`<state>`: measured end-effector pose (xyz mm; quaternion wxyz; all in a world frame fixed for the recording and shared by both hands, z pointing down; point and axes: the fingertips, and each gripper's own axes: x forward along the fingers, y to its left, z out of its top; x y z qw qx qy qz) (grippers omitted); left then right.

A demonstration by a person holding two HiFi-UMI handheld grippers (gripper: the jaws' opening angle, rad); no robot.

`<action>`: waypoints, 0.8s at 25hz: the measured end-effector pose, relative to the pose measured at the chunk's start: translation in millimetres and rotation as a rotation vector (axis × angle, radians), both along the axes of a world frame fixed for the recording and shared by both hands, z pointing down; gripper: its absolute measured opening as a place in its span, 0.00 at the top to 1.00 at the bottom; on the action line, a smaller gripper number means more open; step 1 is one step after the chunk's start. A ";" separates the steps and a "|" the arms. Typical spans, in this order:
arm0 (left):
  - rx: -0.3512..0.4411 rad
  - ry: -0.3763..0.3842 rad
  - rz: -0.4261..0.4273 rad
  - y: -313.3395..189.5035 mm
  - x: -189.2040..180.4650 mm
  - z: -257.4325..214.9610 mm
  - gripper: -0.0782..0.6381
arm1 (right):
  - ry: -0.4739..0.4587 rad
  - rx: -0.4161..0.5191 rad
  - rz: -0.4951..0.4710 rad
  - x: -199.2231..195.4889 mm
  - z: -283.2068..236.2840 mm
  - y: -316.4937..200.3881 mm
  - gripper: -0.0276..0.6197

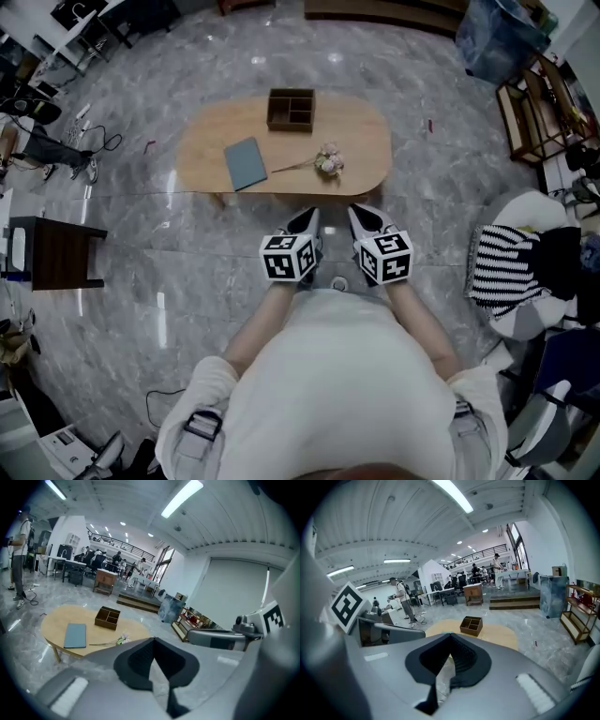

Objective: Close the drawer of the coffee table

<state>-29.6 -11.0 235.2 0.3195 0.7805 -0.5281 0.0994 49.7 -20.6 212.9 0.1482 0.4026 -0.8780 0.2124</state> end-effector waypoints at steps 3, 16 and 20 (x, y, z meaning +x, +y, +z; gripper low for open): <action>0.021 0.001 -0.003 -1.8 -1.1 -10.9 0.89 | 0.004 0.021 -0.025 -2.5 -9.0 2.0 0.96; 0.048 0.010 0.000 -3.0 1.9 -21.0 0.89 | -0.019 0.052 -0.026 2.7 -19.0 -2.0 0.96; 0.056 0.006 0.012 -5.6 5.4 -23.4 0.89 | -0.018 0.066 -0.018 7.1 -19.8 -4.3 0.96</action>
